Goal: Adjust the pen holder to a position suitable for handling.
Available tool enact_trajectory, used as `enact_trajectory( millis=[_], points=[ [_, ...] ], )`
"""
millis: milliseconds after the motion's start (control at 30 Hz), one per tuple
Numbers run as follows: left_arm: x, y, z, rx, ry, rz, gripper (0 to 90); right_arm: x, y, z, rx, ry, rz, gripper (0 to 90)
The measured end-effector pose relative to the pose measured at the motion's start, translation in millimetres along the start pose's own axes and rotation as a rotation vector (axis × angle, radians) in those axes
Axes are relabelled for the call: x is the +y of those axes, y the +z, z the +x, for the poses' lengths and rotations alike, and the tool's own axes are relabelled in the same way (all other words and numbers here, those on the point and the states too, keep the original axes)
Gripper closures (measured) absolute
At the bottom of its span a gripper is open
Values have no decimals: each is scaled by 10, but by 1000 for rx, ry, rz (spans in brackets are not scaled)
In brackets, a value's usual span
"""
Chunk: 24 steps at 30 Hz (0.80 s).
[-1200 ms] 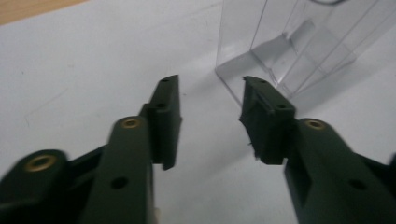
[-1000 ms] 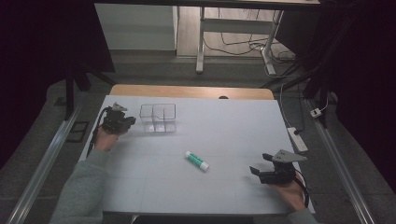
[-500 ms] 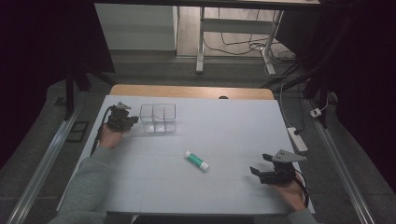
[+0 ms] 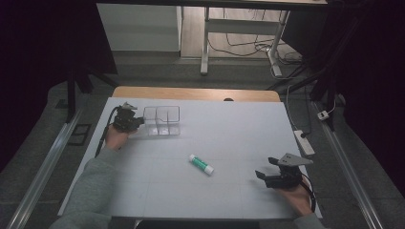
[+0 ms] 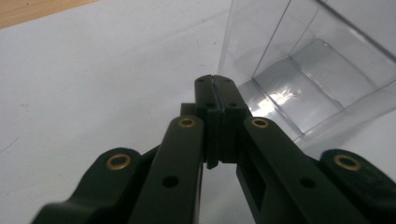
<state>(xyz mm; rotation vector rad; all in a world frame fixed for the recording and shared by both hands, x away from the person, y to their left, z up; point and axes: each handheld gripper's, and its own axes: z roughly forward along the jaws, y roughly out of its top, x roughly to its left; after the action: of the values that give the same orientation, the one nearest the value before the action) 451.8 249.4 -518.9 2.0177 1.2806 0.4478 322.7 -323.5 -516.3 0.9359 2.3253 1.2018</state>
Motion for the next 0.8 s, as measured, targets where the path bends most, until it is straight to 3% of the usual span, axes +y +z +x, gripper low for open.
enact_trajectory(
  millis=[167,433,800],
  points=[
    [5,19,-13,10,-4,1,885,1,3,2,3,-4,0,195],
    [17,32,5,-8,-29,-8,885,2,-4,5,1,-4,-1,195],
    [96,91,-104,-25,-12,-5,886,2,8,4,-4,2,7,197]
  ],
)
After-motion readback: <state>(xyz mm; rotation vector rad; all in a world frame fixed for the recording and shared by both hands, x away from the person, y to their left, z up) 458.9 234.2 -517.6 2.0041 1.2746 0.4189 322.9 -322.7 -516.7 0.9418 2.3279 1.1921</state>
